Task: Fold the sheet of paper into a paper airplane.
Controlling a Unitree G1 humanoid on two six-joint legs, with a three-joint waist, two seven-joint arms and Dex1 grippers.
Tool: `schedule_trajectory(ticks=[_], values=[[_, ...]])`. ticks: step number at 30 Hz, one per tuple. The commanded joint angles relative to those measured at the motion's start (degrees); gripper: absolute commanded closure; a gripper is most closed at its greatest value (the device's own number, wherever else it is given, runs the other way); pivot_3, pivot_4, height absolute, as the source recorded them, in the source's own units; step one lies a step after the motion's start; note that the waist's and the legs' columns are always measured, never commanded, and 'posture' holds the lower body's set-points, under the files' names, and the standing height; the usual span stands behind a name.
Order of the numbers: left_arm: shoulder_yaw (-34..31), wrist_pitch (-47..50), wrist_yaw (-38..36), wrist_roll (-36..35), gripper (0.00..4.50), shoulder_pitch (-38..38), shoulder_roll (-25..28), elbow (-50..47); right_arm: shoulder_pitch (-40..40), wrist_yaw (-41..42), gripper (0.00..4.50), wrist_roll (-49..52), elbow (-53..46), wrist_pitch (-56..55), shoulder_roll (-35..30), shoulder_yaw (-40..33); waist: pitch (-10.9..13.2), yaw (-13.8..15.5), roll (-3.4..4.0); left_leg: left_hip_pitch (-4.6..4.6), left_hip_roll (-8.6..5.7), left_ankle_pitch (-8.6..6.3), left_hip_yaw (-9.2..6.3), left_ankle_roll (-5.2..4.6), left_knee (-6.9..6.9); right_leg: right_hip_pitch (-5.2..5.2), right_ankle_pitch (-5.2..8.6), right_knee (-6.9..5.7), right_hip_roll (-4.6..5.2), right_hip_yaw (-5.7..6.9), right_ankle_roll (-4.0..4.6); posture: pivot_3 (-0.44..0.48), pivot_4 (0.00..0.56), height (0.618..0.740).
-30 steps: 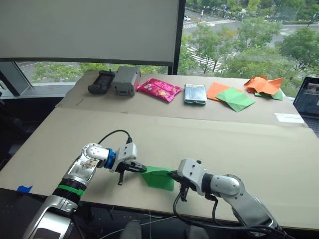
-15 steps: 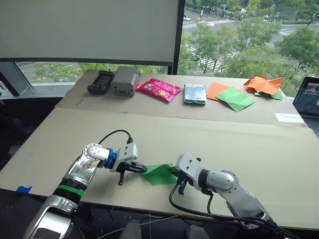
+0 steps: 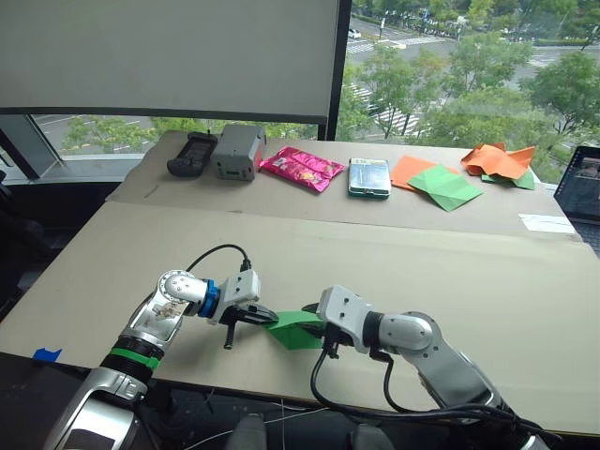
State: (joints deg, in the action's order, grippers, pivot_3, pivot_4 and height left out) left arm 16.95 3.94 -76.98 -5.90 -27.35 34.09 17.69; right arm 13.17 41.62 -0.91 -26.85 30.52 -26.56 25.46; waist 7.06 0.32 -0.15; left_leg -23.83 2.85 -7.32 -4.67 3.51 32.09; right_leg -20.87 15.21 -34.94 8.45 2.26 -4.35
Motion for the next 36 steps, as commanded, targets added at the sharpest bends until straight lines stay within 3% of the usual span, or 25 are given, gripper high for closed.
schedule_trajectory(ticks=[1,2,5,6,15,23,36], values=[[1.17,0.51,0.36,1.79,4.50,0.51,0.46,0.26,1.39,0.68,2.94,0.59,-0.65,-0.40,0.24,0.18,0.00,0.04,0.00,0.00,0.00,0.00,0.00,0.00,0.00,0.00,0.00,0.00,0.00,0.00,0.00,0.000,0.150,0.713],[1.15,0.52,0.38,1.78,4.50,0.53,0.48,0.22,1.45,0.75,3.45,0.42,-0.41,-0.26,0.18,0.39,0.00,0.04,0.00,0.00,0.00,0.00,0.00,0.00,0.00,0.00,0.00,0.00,0.00,0.00,0.00,0.000,0.150,0.713],[1.16,0.42,0.47,1.91,4.50,0.63,0.63,0.22,1.36,1.16,4.41,-0.40,0.41,-0.60,-0.40,1.31,0.00,0.04,0.00,0.00,0.00,0.00,0.00,0.00,0.00,0.00,0.00,0.01,0.00,0.00,0.00,0.000,0.150,0.713],[1.18,0.37,0.47,1.94,4.50,0.70,0.70,0.15,1.32,1.21,4.46,-0.36,0.38,-0.60,-0.43,1.35,0.00,0.04,0.00,0.00,0.00,0.00,0.00,0.01,-0.01,0.00,0.00,0.01,0.00,0.00,0.00,0.000,0.150,0.713],[1.53,-0.64,0.28,2.41,4.50,0.22,0.69,0.69,3.91,3.50,4.46,1.47,0.45,2.10,-0.40,0.75,0.00,0.10,0.00,0.00,0.00,-0.01,0.00,0.01,-0.02,-0.02,0.01,0.01,0.00,0.00,0.01,0.000,0.150,0.713],[1.78,-0.56,0.19,2.18,4.50,0.90,0.71,-0.59,13.28,7.63,4.46,2.77,8.21,3.71,0.14,0.76,0.03,0.06,0.01,-0.02,0.00,-0.01,0.00,0.01,-0.05,-0.05,0.01,0.00,0.00,0.00,0.01,0.000,0.150,0.713],[1.37,0.34,0.69,2.00,4.50,1.31,0.83,-1.54,15.64,7.74,4.46,0.54,13.42,4.02,2.12,4.09,0.02,0.12,0.02,0.00,0.00,0.00,0.00,0.00,-0.08,-0.07,0.03,-0.04,-0.01,0.00,0.04,0.000,0.150,0.713]])
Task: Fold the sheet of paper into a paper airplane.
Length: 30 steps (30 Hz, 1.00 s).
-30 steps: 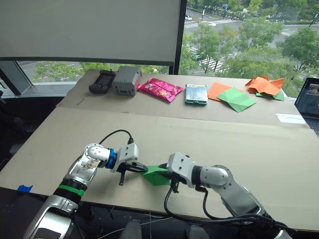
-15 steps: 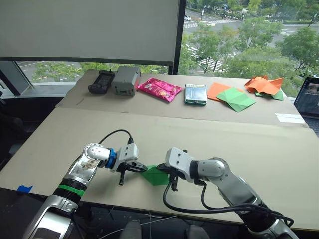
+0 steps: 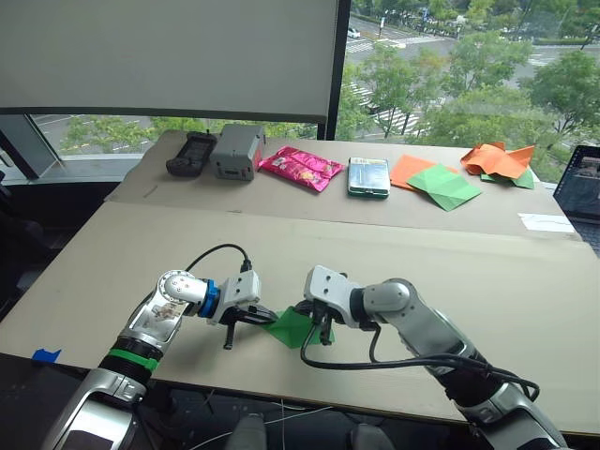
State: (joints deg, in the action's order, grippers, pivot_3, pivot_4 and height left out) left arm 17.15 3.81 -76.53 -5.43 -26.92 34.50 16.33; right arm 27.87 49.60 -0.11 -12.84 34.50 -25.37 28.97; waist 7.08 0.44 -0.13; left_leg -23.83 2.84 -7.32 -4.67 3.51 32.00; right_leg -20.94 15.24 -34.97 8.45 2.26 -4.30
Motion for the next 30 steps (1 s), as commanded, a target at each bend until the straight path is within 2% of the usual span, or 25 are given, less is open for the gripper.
schedule_trajectory(ticks=[1,17,21,26,30], values=[[1.10,0.52,0.27,1.50,4.50,0.79,0.46,-0.18,0.93,-0.32,4.46,-0.39,-0.42,-0.05,1.07,0.66,0.00,0.00,0.00,0.00,0.00,0.00,0.00,0.00,0.00,0.00,0.00,0.00,0.00,0.00,0.00,0.000,0.150,0.713],[-2.16,1.69,1.43,-0.05,4.50,-1.73,1.96,-0.88,0.78,-0.92,4.46,-2.31,1.97,-0.83,2.53,1.79,0.00,-0.48,0.00,0.00,0.00,0.00,0.00,0.00,-0.07,-0.08,0.00,-0.04,0.00,0.00,0.00,0.000,0.150,0.713],[-3.73,4.71,0.45,-2.58,4.50,-3.07,2.80,-3.02,0.92,-0.99,4.46,-2.41,2.16,-0.89,2.78,1.76,0.04,-0.77,-0.03,-0.01,0.00,0.01,0.00,-0.01,-0.11,-0.11,0.00,-0.05,0.00,0.00,0.00,0.000,0.150,0.713],[-6.68,14.40,-2.80,-10.68,4.50,-4.62,2.28,-8.38,0.94,-1.07,4.46,-2.61,2.34,-0.80,3.03,1.93,0.09,-0.87,-0.11,-0.04,0.00,0.01,0.00,-0.01,-0.10,-0.10,0.00,-0.04,0.00,0.00,0.00,0.000,0.150,0.713],[-5.40,15.93,-3.62,-11.16,4.50,-2.88,2.84,-11.26,1.00,-1.16,4.46,-2.82,2.48,-0.70,3.29,1.92,0.09,-1.15,-0.11,-0.03,0.00,0.01,0.00,-0.02,-0.10,-0.10,0.00,-0.04,0.00,0.00,0.01,0.000,0.150,0.713]])
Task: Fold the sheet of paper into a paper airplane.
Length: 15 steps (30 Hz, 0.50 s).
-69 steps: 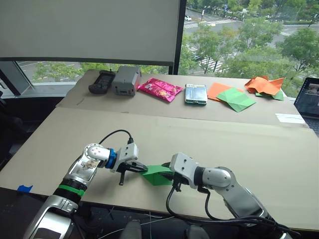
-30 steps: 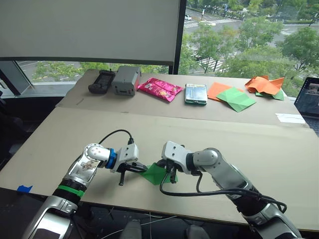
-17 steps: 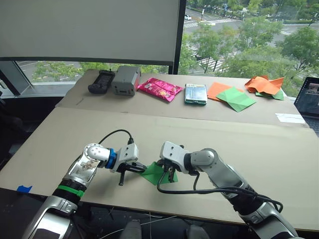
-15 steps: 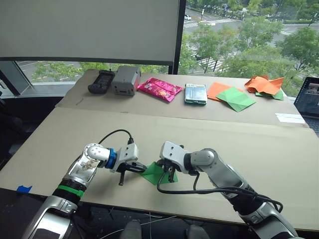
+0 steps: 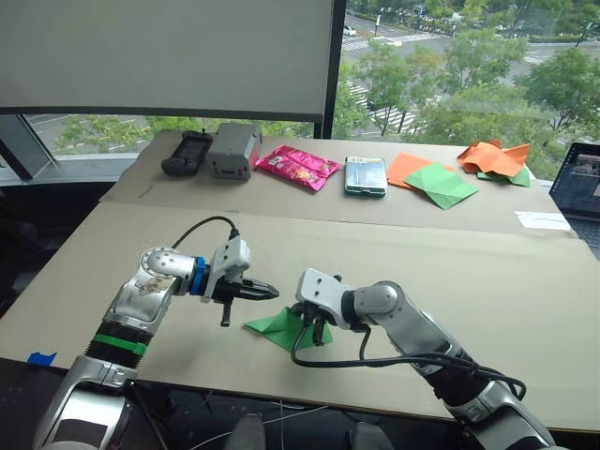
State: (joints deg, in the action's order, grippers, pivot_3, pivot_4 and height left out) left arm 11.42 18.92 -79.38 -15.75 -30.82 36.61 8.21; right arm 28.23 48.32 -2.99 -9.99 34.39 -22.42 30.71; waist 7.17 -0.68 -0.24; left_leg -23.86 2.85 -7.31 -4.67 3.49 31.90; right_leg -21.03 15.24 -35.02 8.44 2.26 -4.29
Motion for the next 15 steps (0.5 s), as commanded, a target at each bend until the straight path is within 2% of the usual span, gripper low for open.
schedule_trajectory(ticks=[1,15], values=[[1.01,0.69,-0.97,-0.43,4.50,1.88,0.96,-3.76,0.70,0.08,4.46,-0.04,-0.23,-0.56,0.49,0.15,0.00,-0.08,0.00,0.00,0.00,0.04,0.00,-0.07,-0.01,-0.01,0.00,0.00,0.00,0.00,0.00,0.000,0.150,0.713],[5.10,-8.94,1.75,8.26,4.50,5.76,2.20,0.01,0.90,-0.06,4.46,0.13,-0.64,0.16,1.20,-0.45,0.02,-0.03,0.02,0.00,0.00,-0.01,0.00,0.01,-0.01,-0.03,0.00,0.01,0.00,-0.02,0.01,0.000,0.150,0.713]])
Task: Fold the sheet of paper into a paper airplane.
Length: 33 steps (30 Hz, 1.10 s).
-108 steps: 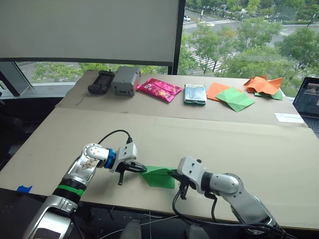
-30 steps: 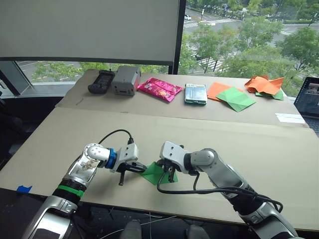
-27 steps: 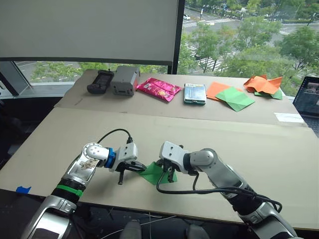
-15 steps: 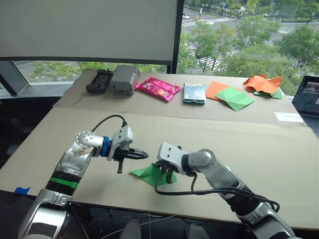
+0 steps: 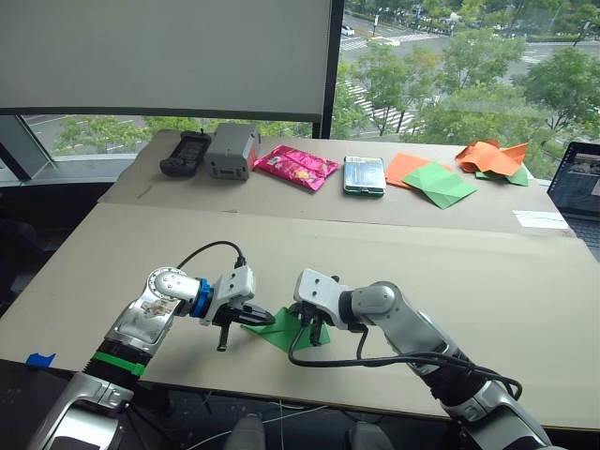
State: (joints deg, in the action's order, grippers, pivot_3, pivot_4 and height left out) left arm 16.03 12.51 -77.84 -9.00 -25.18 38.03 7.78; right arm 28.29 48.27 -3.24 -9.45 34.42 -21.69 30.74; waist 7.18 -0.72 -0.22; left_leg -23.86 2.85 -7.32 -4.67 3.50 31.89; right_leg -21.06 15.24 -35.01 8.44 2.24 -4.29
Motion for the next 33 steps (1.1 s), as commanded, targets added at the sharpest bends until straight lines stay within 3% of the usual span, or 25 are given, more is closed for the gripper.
schedule_trajectory(ticks=[1,8,17,24,33], values=[[0.68,-2.89,0.17,1.77,4.50,0.44,0.87,0.40,0.94,-0.23,4.46,0.61,-1.27,0.24,0.82,-0.77,0.00,0.01,0.00,0.00,0.00,0.00,0.00,0.00,0.00,0.00,0.00,0.00,0.00,0.00,0.00,0.000,0.150,0.713],[0.93,-3.73,0.23,2.49,4.50,0.77,0.81,1.08,1.46,-2.66,2.25,4.09,-4.38,1.43,4.31,-6.65,0.01,-0.01,0.02,0.00,0.00,0.00,0.00,0.00,-0.02,-0.02,0.00,-0.02,0.00,0.00,0.00,0.000,0.150,0.713],[0.62,-3.42,0.79,2.49,4.50,0.99,0.66,2.45,-4.66,-4.55,2.25,6.47,-15.51,3.50,1.27,-9.09,0.01,0.30,0.02,0.00,0.00,0.00,0.00,0.00,-0.02,0.00,0.01,0.00,0.00,0.00,0.02,0.000,0.150,0.713],[0.40,-2.58,1.93,2.21,4.50,1.62,0.35,1.80,-11.62,-10.14,4.46,1.97,-11.63,-2.14,1.35,-4.74,0.01,0.12,0.02,-0.01,0.00,-0.01,0.00,0.02,-0.03,-0.03,0.01,0.02,0.01,0.00,0.02,0.000,0.150,0.713],[0.52,-1.70,2.54,2.00,4.50,2.10,0.46,0.87,-14.76,-12.85,4.48,2.48,-8.77,-5.12,4.78,-3.87,0.01,0.06,0.03,0.00,0.01,-0.01,0.00,0.02,-0.03,-0.02,0.01,0.02,0.01,0.00,0.02,0.000,0.150,0.713]])
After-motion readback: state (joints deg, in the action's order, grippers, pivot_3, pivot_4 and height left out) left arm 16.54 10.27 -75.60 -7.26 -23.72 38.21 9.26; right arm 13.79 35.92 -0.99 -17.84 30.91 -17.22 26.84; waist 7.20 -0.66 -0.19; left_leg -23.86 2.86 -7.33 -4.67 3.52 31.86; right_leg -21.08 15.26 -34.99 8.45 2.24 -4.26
